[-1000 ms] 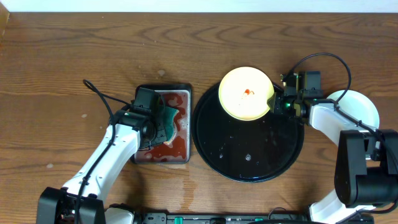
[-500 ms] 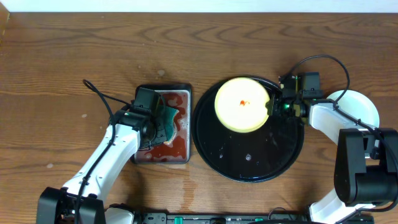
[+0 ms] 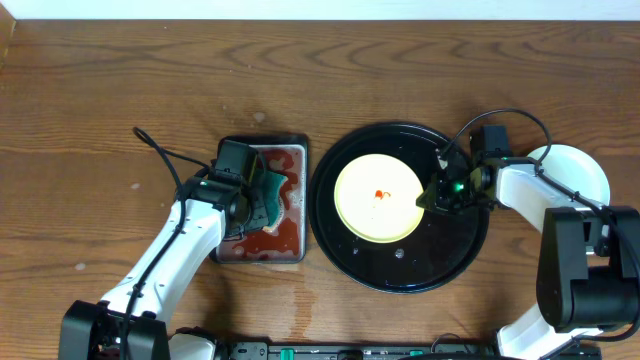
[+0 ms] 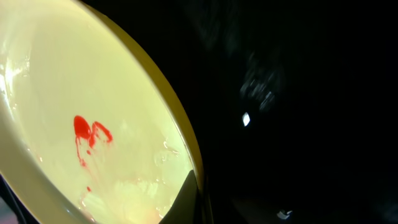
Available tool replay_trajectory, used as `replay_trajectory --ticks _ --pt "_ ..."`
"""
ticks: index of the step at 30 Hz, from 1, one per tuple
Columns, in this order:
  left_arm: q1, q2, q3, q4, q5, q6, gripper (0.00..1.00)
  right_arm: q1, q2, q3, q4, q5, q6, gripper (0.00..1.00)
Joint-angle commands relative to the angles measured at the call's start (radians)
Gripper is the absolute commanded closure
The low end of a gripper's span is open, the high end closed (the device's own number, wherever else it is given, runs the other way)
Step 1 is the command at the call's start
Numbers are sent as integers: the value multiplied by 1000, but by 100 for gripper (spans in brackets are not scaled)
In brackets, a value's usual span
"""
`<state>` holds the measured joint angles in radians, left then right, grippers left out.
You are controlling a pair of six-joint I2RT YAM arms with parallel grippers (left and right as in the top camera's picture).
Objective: Clean dirty plates on tray and stack at the side
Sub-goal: 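Move the right gripper to the yellow plate and grasp its rim, then dip and rinse the sponge in the soapy tray with the left gripper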
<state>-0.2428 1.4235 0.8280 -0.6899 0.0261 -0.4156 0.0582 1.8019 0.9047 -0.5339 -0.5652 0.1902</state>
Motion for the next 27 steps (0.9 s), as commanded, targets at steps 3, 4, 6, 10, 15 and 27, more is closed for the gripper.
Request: replay_trajectory --ticks 3,4,6,10,15,27 --pt "6 2 -6 55 -9 -5 74 32 6 -3 -50 13 -31 99" --pt "6 2 -6 69 -9 -5 74 34 3 -3 -54 15 -31 99" --pt "6 2 -6 106 -9 -5 74 34 -4 -3 -61 15 -31 99" --pt "6 2 -6 168 -9 -5 74 35 -48 -3 -73 54 -31 99" --pt "6 8 -6 195 -9 -5 74 38 -144 -3 -90 173 -50 99" --pt "6 168 -6 232 39 8 74 94 -202 -3 -95 308 -50 99"
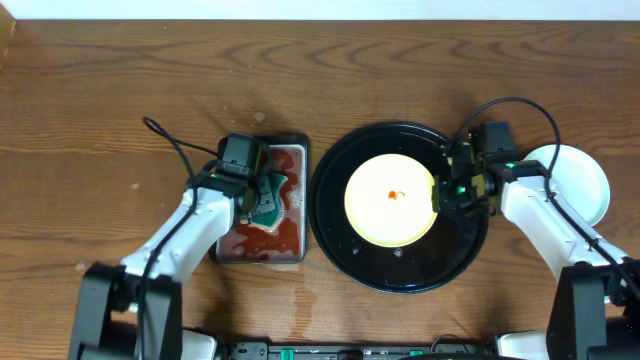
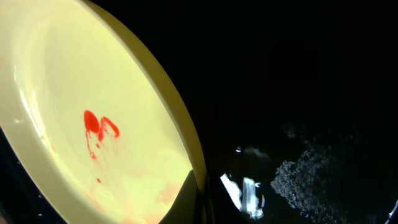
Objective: Clean dirty plates on tray and stack at the side
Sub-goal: 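Dip and rinse the sponge in the soapy tray with the left gripper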
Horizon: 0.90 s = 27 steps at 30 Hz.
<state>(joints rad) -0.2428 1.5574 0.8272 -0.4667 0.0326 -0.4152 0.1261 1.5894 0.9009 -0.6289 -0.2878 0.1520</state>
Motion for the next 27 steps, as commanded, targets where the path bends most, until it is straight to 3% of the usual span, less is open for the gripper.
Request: replay_trajectory --ticks 1,12,21,27 --pt "6 46 -6 18 47 14 74 32 13 0 0 31 -11 99" --pt "6 89 0 41 61 30 74 94 21 0 9 63 -11 99" --pt "6 -59 26 5 61 66 73 94 21 -1 9 63 -11 99" --pt "6 -125 26 -3 75 51 56 94 21 -1 8 63 -11 99"
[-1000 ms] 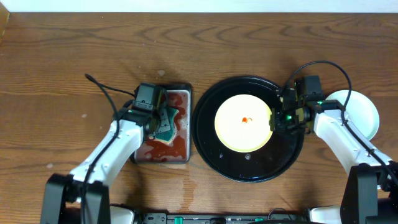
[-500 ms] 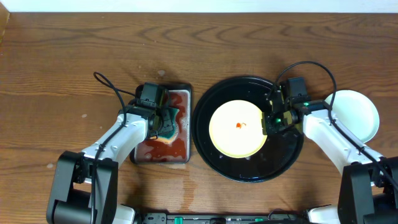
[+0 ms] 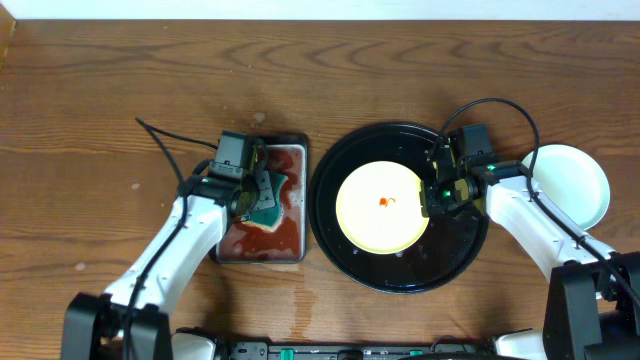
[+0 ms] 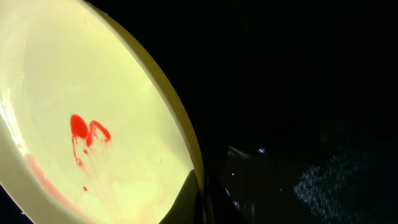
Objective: Clean dirty plates on tray and stack at the side
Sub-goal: 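Dip and rinse the sponge in the soapy tray with the left gripper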
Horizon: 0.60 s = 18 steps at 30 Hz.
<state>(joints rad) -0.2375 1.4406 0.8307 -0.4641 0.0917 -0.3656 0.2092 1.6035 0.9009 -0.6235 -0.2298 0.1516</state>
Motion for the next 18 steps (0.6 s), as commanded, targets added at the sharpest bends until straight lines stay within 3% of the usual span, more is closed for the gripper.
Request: replay_trajectory --ticks 1,16,18 --pt "0 -4 21 -5 21 2 56 11 7 -1 3 5 -11 99" --pt "0 204 -10 57 29 -7 57 15 7 -2 2 5 -10 99" --pt "0 246 -10 63 29 -6 63 15 7 -2 2 5 -11 99"
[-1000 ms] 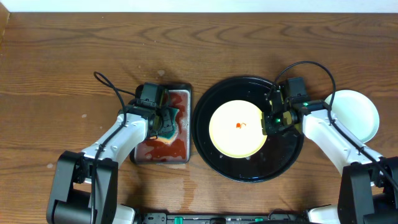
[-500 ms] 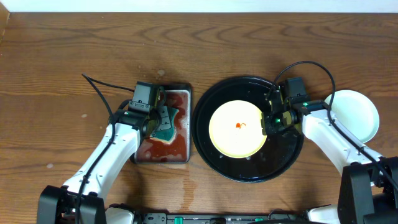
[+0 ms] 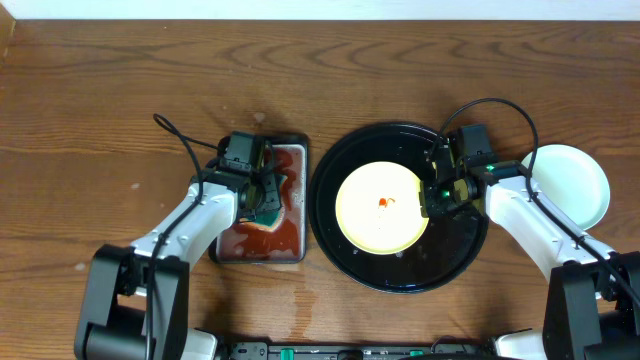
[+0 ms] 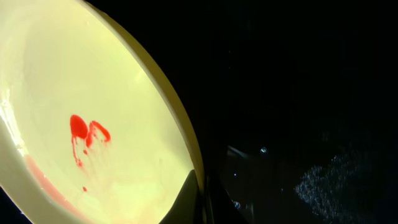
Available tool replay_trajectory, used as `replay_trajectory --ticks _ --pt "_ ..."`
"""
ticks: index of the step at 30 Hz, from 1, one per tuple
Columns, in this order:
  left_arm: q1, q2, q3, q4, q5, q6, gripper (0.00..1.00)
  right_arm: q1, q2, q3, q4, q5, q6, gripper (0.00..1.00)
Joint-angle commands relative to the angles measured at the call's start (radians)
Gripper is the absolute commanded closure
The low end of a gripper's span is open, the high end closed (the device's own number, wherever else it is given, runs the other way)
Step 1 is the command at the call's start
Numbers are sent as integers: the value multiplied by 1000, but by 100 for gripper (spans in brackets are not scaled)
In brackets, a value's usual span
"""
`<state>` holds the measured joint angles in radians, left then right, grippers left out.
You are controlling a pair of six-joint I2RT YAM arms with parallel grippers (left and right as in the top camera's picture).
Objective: Clean dirty plates on tray and stack at the side
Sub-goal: 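Dip and rinse the sponge in the soapy tray with the left gripper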
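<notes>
A pale yellow plate (image 3: 380,208) with a small red smear (image 4: 84,130) sits tilted in the round black tray (image 3: 462,255). My right gripper (image 3: 430,197) is shut on the plate's right rim (image 4: 186,155); one dark finger (image 4: 186,202) lies over the rim inside the plate. A green sponge (image 3: 268,200) lies in the shallow rectangular dish (image 3: 270,245) of reddish water left of the tray. My left gripper (image 3: 258,192) is down on the sponge, with its fingers around it.
A white plate (image 3: 575,185) lies on the wooden table at the right, beside the black tray and partly under my right arm. Water drops and foam (image 4: 323,180) wet the tray's black floor. Cables trail from both arms.
My left arm's elbow has shifted a little nearer the dish while the gripper stays at the sponge. The right gripper and the yellow plate have not moved.
At first my right gripper held the yellow plate's right rim and my left was on the sponge in the dish. The plate then sat further right in the tray, then back left. The sponge has stayed in the dish throughout.
</notes>
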<state>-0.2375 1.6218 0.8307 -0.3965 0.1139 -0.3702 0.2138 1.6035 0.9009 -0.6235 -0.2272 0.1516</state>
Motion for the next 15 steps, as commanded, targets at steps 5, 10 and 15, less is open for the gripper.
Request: replay_trajectory --ticks 5,10,15 --pt "1 112 -10 -6 6 -2 92 10 7 -2 2 3 -10 99" --pt "1 81 -7 -14 6 -2 93 10 7 -2 2 3 -11 99" --pt "8 -23 -7 -41 6 -2 93 10 7 -2 3 3 -11 99"
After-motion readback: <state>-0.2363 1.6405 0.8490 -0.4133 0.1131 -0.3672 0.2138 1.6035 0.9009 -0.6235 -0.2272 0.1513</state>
